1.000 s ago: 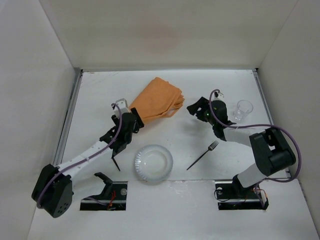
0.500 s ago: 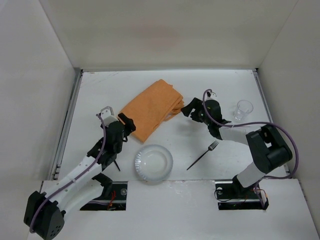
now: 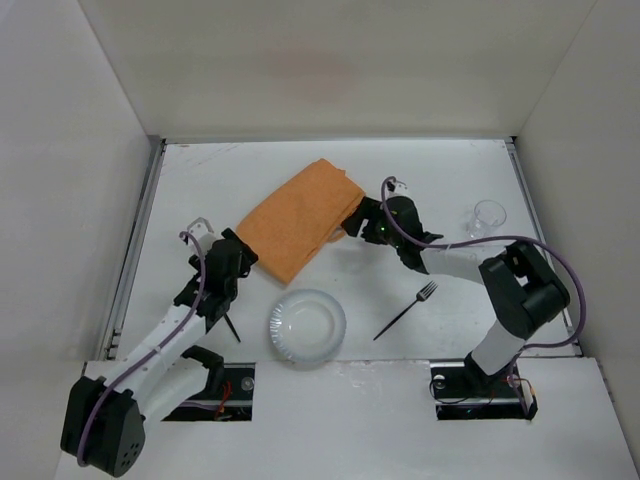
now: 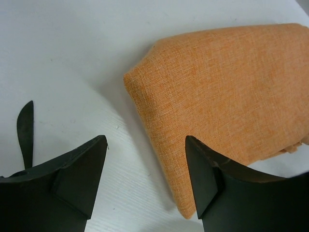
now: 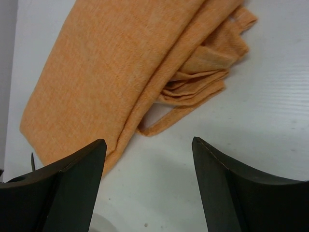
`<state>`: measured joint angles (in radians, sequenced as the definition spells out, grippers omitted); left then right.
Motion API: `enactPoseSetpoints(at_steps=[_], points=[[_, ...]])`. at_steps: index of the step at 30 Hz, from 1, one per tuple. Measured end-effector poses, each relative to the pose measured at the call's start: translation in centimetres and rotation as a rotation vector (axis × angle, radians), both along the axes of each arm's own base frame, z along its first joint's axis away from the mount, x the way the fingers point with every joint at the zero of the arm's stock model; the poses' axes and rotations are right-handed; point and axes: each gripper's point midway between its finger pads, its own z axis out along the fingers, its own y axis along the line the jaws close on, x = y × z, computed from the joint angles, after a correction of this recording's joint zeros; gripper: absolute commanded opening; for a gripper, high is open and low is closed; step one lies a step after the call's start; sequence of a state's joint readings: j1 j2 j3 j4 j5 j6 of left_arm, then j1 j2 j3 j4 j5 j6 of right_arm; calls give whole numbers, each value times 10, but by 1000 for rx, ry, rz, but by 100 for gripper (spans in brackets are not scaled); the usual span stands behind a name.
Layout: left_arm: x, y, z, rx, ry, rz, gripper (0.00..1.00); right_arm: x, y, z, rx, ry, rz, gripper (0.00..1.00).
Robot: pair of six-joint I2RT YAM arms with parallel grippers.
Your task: Set the dinner table for one person
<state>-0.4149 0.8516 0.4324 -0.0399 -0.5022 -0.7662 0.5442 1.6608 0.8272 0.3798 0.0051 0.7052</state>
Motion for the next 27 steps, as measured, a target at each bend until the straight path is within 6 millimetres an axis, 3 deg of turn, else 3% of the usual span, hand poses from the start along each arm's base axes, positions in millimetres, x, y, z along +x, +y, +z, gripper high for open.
enactPoseSetpoints(at_steps=[5,8,13,16,20,24,27], points=[[12,-13,-33,-63,98,-35,58,-9,26,-8,-36,17,72,77],[12,-24,-54,-91,162,-66,49,-14,27,-14,-55,36,84,77],[21,-44,-64,-137,172,-100,26,-15,26,-17,-63,43,86,77],[33,-72,-65,-163,164,-147,16,-15,25,-18,-67,49,86,77],[47,-129,-57,-222,141,-238,12,-11,17,-19,-70,52,72,78],[64,-187,-40,-305,93,-318,10,-1,-7,-16,-70,50,21,79],[82,-215,-31,-351,61,-346,9,6,-23,-11,-64,43,-19,79]])
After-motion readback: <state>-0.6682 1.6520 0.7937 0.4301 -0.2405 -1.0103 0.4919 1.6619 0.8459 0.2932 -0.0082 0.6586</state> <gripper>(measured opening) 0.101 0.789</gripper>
